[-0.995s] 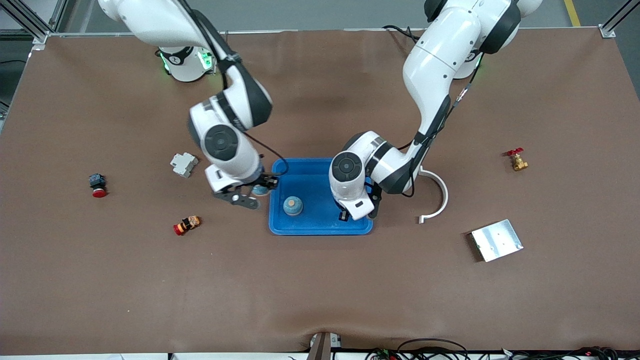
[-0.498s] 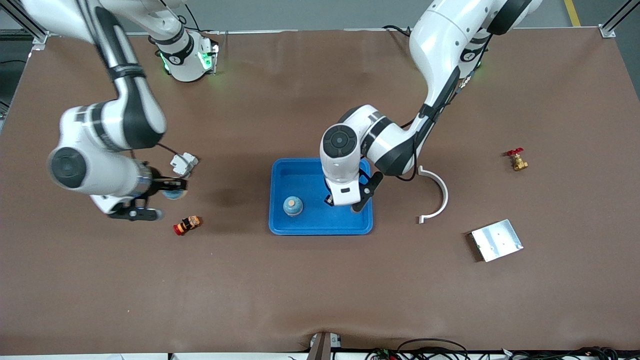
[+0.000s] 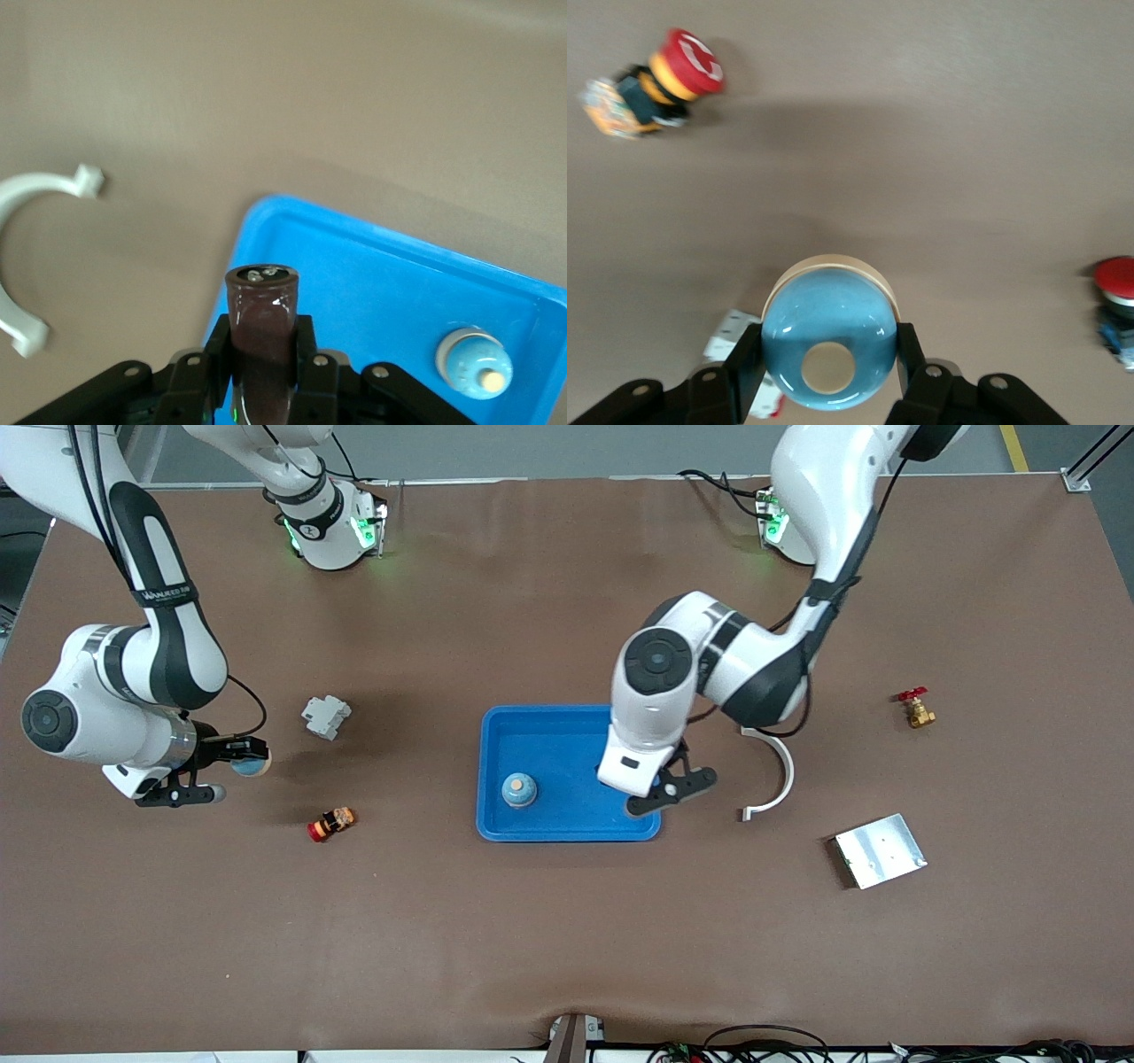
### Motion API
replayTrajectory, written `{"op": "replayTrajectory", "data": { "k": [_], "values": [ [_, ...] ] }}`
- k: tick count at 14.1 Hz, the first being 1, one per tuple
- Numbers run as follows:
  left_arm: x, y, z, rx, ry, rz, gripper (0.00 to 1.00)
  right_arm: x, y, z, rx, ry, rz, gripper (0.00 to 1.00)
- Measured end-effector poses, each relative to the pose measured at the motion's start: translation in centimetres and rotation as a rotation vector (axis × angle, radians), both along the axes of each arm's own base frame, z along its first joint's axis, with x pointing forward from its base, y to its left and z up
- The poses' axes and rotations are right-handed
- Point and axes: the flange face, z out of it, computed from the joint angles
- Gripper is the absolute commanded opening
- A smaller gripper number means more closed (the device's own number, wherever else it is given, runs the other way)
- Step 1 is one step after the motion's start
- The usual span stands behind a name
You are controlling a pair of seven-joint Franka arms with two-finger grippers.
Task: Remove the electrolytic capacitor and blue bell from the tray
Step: 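Carry the bell beside the red button while the left gripper lifts the capacitor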
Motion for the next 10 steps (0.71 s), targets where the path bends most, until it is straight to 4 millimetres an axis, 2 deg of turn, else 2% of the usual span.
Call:
{"op": "replayTrajectory", "data": {
  "k": [3,6,8,10],
  "values": [
    [0.8,2.6,1.4,0.018,0.012,-0.127,0.0,-0.8,-1.2,-1.3,-0.021,-0.018,0.0,0.0],
    [0.8,4.4,0.1,0.027,0.05,-0.152,0.0,-2.1,-3.1,-2.8,-0.018,-0.024,0.003,0.0],
    [0.8,6.3,-0.6,0.016,0.087,-0.195,0.0,-2.8,-4.2,-4.1,-0.016,-0.037,0.002,0.0],
    [0.4,9.2,-0.9,-0.006,0.108,-0.241,0.0,-3.5,-4.5,-5.8,-0.016,-0.04,0.003,0.16]
  ]
}}
